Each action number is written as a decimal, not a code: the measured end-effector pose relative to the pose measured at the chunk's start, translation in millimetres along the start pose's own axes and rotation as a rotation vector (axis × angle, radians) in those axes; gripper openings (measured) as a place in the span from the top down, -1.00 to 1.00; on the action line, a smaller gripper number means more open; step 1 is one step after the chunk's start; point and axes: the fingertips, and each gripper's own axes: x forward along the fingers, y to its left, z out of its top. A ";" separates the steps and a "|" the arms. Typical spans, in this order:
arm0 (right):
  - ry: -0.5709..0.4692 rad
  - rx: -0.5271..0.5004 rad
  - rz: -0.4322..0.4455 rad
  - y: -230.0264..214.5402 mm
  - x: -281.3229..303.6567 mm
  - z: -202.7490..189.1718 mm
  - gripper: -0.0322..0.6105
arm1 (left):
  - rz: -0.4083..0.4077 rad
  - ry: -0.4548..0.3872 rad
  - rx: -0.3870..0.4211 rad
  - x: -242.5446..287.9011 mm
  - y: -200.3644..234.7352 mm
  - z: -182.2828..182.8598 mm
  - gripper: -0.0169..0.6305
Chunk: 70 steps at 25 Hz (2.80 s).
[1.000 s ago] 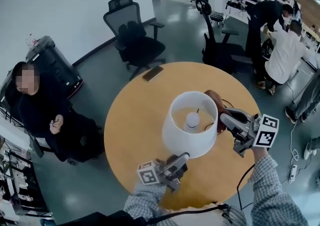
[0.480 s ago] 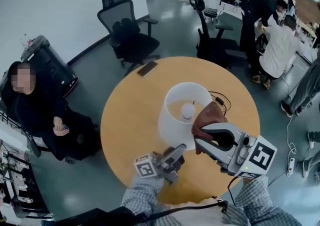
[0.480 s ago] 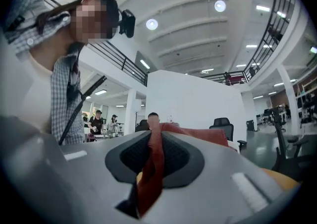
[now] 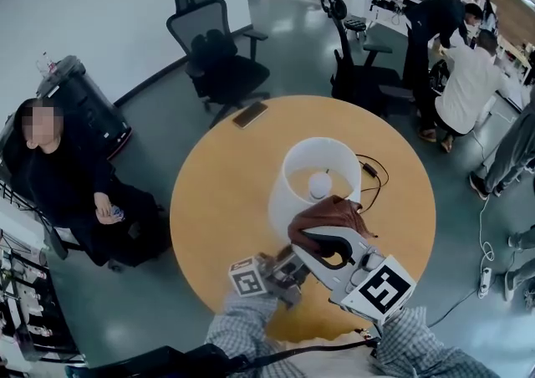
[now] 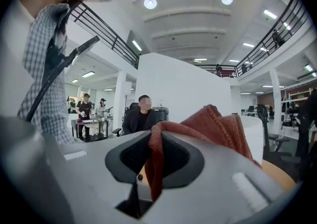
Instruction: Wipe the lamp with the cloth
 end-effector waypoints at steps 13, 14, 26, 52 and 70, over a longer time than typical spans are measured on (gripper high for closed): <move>0.255 -0.074 -0.190 0.4 80.8 -1.3 0.72 | 0.004 -0.027 0.016 -4.6 1.5 9.6 0.58; 0.274 -0.068 -0.192 1.6 79.4 -9.2 0.72 | 0.003 -0.018 0.020 -4.4 0.9 8.2 0.58; -0.030 0.099 -0.125 11.5 17.2 21.0 0.73 | 0.005 -0.012 0.006 -6.7 -0.4 4.3 0.57; -0.002 0.659 -0.368 -119.6 -85.0 -186.6 0.73 | 0.002 -0.098 0.016 9.3 0.8 27.1 0.67; 0.280 0.967 -0.432 -138.9 4.2 -316.8 0.73 | 0.007 -0.092 0.012 19.9 -5.1 30.7 0.70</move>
